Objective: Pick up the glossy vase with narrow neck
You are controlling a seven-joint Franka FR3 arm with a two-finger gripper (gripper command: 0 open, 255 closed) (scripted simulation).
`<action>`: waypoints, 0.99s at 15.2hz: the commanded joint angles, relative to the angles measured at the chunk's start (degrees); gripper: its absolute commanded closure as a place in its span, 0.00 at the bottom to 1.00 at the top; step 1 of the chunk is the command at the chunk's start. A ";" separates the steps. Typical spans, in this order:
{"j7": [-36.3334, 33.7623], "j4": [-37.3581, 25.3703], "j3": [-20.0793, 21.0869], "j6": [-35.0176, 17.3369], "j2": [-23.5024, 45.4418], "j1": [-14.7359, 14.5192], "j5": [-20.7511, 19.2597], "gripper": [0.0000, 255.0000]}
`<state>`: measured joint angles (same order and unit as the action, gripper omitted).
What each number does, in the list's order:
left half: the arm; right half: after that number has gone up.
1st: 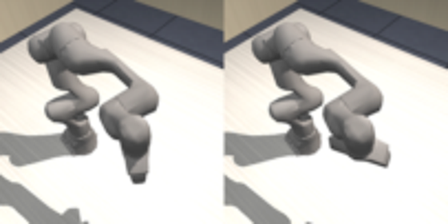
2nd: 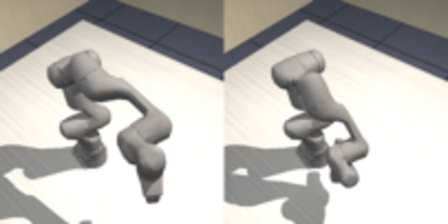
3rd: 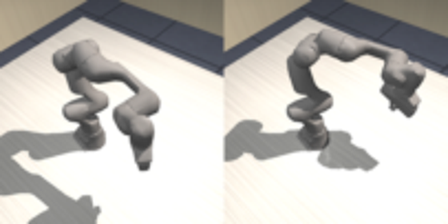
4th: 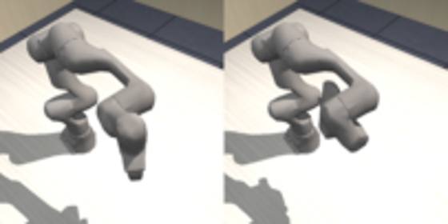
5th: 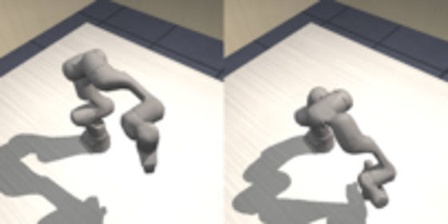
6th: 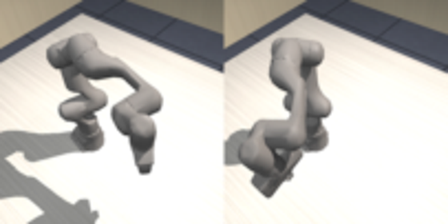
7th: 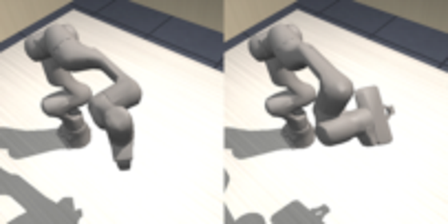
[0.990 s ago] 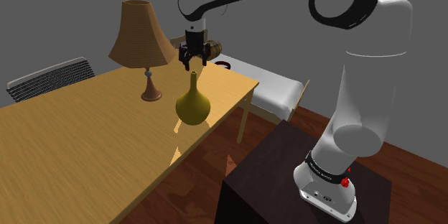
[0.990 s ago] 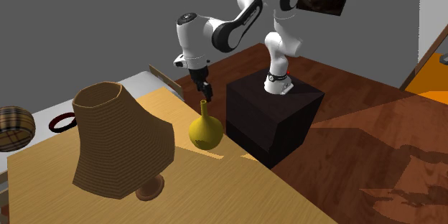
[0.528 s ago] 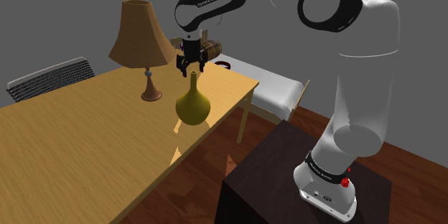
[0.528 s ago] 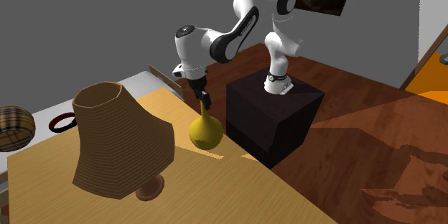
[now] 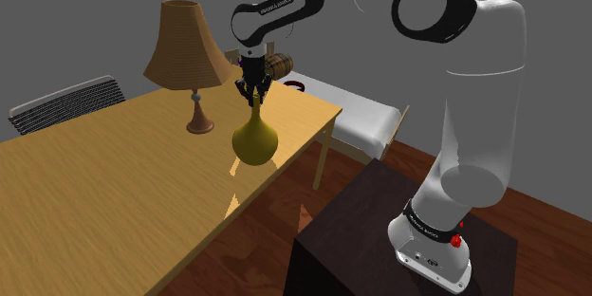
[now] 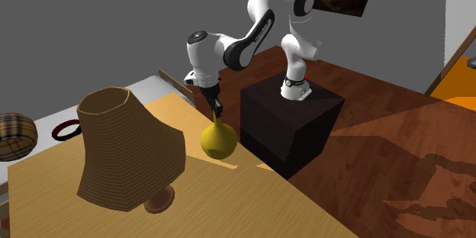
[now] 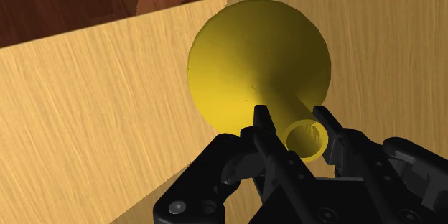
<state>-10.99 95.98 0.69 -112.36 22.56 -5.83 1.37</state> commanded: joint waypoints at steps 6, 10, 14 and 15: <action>-0.03 -0.44 0.01 0.64 -0.17 -0.01 0.00 1.00; -0.09 -2.12 0.01 3.31 -1.16 0.00 -0.01 1.00; -0.15 -4.03 0.01 6.05 -1.99 0.00 -0.02 1.00; -0.16 -4.55 0.01 6.74 -2.17 0.00 -0.02 1.00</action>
<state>-11.09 92.10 0.68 -106.33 20.53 -5.78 1.35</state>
